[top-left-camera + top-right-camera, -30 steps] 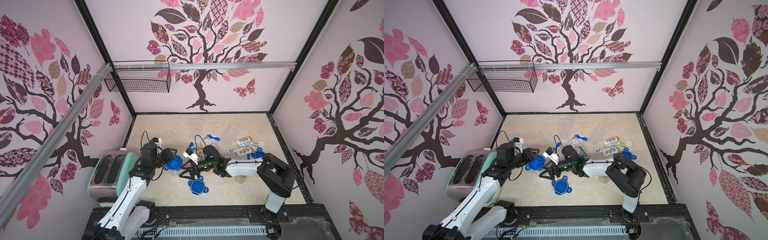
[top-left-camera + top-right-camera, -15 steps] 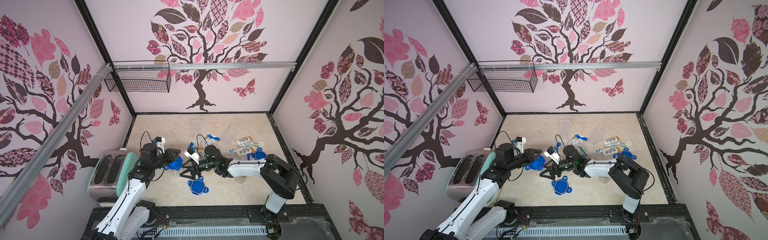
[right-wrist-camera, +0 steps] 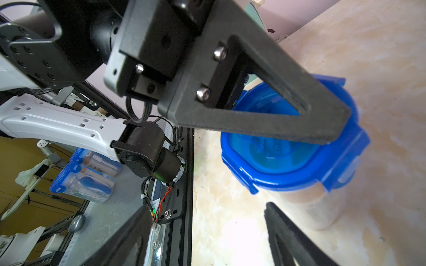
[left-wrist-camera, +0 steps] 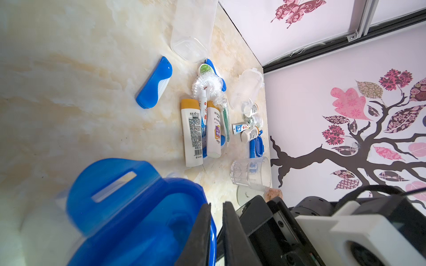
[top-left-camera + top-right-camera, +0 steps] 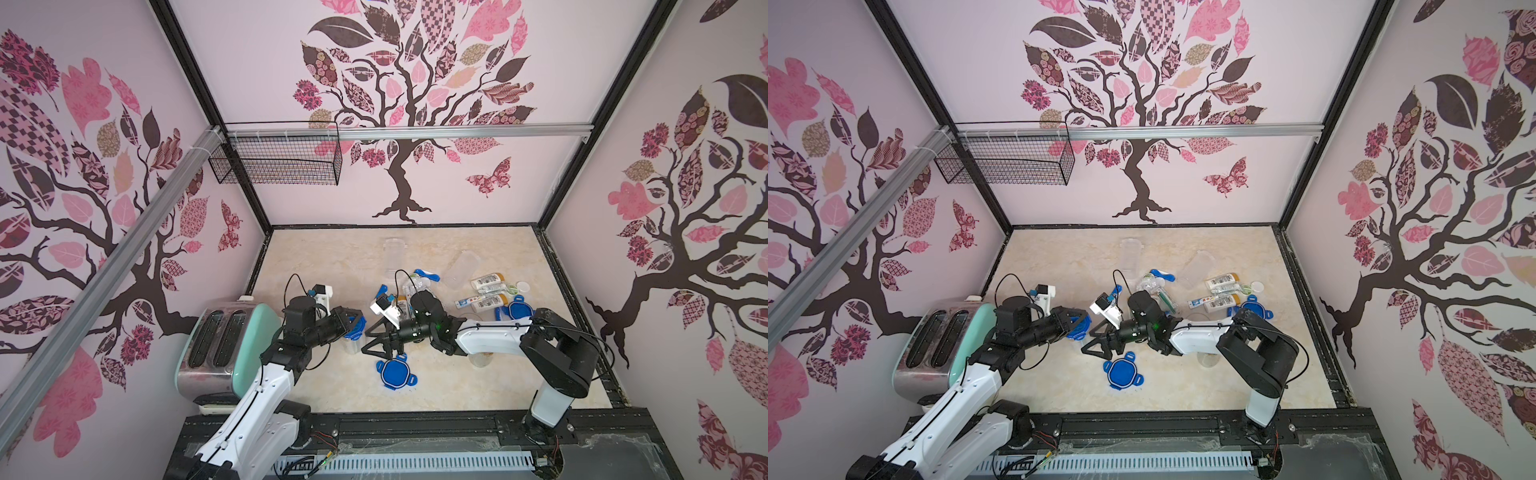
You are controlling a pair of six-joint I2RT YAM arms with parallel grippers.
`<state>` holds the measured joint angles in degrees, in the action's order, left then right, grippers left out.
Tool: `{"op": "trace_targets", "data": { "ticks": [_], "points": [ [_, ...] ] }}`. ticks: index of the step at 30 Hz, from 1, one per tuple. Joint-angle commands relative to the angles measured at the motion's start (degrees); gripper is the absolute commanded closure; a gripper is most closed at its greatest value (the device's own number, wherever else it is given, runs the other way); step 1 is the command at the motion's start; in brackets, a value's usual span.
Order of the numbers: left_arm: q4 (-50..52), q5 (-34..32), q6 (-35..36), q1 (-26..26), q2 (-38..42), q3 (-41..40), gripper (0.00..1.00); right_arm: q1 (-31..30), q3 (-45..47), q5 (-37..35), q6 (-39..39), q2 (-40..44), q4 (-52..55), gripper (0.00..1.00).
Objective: Take out toiletry kits
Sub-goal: Adjust the container at the center of the board, then unfasten the latch on the container.
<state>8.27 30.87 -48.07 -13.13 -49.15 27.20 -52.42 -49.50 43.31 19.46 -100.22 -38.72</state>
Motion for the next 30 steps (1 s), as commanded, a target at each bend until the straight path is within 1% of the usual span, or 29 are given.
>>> {"op": "trace_targets", "data": {
  "ticks": [1,6,8,13,18,25,30],
  "points": [
    [0.6,-1.9,0.0,-0.2,-0.9,-1.8,0.86,0.2,0.9,1.3,3.7,0.2,-3.5,0.20],
    [0.7,-2.5,0.3,-0.2,-1.5,-2.3,0.88,0.0,1.3,0.4,11.3,-1.4,-7.8,0.20],
    [0.7,-2.6,0.4,-0.2,-1.7,-2.5,0.88,-0.1,1.5,-0.1,13.2,-1.7,-9.8,0.20],
    [1.3,-3.8,0.7,-0.1,-1.6,-3.2,0.90,-1.5,1.2,-4.8,15.7,-2.2,-9.9,0.20],
    [1.3,-4.3,0.9,-0.1,-1.5,-4.1,0.92,-1.9,1.8,-7.7,21.2,-3.4,-12.8,0.20],
    [1.1,-4.7,0.9,-0.1,-1.8,-4.6,0.93,-3.2,2.0,-9.9,22.9,-4.2,-14.5,0.21],
    [1.1,-4.8,0.9,-0.1,-1.8,-4.8,0.94,-3.9,1.8,-9.9,23.2,-4.6,-15.7,0.21]
  ]
}}
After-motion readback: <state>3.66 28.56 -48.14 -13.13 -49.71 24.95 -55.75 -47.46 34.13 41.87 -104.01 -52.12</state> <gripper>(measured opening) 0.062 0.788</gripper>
